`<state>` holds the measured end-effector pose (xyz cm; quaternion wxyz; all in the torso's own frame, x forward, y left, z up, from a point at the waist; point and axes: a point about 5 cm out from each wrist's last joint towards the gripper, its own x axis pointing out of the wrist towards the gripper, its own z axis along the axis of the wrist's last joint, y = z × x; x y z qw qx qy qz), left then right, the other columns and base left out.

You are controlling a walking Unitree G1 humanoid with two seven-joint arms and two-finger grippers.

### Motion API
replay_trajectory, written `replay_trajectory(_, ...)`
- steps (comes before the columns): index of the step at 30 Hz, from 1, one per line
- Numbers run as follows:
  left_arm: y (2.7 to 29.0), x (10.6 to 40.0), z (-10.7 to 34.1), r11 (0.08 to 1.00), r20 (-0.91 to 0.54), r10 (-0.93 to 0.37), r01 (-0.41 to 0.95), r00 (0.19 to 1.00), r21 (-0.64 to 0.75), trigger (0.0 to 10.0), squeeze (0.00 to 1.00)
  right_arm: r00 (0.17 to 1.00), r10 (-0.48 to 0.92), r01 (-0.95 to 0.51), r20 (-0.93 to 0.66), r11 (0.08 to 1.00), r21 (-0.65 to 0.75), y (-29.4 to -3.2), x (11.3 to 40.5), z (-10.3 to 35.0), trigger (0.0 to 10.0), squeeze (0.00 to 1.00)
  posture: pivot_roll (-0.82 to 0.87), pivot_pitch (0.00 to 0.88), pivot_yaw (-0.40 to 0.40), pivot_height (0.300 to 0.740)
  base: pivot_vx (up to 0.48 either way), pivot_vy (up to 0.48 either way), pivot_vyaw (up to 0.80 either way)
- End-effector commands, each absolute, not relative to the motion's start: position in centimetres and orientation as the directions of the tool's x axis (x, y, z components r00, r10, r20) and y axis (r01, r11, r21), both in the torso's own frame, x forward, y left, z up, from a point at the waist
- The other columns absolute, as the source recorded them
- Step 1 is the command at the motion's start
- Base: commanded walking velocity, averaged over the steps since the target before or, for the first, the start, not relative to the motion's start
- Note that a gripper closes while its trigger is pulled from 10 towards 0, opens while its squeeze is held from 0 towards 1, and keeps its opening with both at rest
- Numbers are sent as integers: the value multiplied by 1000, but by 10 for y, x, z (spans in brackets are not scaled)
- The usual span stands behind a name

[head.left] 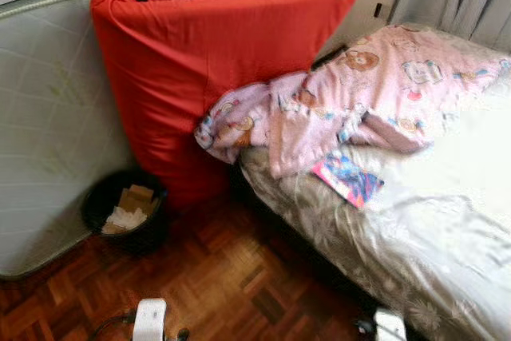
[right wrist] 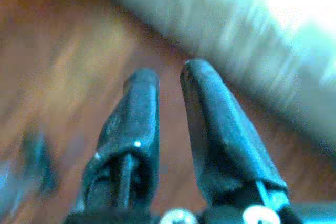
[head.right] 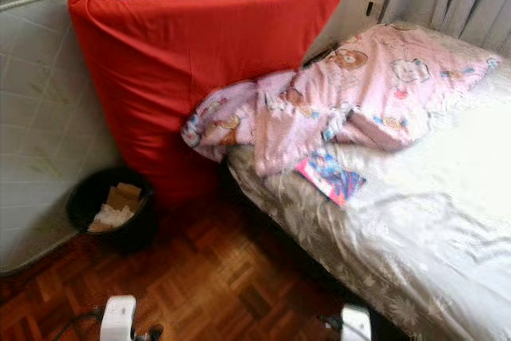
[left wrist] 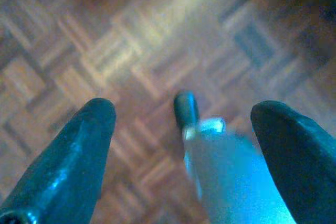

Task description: Clean up the room

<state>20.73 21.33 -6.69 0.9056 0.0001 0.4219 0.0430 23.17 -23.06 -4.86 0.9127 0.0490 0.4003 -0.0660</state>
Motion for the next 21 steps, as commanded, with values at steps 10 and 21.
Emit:
replay_trajectory(10,216,198,-72,994,-789,95,-97,608,45,10000,0,634,-51,170,-771,983,74,-221,216,-61,10000,0,-55,0,-50,740,0,0,0)
replay_trajectory(21,220,201,-69,993,-778,120,-77,617,92,10000,0,647,-56,200,-761,975,98,-219,218,-60,10000,0,-50,0,-41,740,0,0,0)
